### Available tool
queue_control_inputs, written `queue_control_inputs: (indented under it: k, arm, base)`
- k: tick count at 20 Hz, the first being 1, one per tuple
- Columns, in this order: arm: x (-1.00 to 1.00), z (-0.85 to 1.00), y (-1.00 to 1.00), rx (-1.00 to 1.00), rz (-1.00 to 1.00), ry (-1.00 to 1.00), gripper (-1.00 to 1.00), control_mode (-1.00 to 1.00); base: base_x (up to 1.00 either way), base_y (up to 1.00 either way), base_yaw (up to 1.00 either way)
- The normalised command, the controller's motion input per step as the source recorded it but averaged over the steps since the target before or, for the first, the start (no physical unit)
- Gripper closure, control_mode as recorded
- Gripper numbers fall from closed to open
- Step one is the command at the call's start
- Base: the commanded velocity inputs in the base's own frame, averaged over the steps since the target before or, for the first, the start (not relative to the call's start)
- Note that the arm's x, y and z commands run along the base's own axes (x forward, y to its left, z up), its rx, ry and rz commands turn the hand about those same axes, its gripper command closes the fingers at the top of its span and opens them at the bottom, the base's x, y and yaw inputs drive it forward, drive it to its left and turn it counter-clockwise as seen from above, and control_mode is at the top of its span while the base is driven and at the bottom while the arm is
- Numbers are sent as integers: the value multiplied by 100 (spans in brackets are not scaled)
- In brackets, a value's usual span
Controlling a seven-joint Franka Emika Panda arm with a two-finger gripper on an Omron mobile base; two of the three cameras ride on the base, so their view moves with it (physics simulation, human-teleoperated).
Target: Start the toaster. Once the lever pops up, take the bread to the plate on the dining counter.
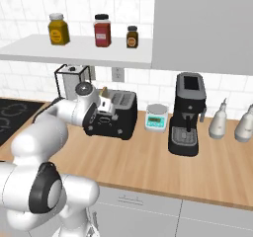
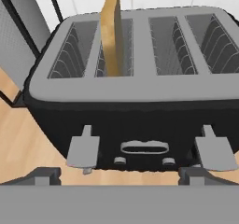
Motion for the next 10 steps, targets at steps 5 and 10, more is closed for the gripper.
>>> queue_control_inputs:
  k: [5, 10]
  arm:
    - [16, -17, 1, 0, 0, 0, -100, -100]
    - [0, -18, 0, 0, 0, 0, -100, -100]
  base:
    - [0, 0, 0]
    - [0, 0, 0]
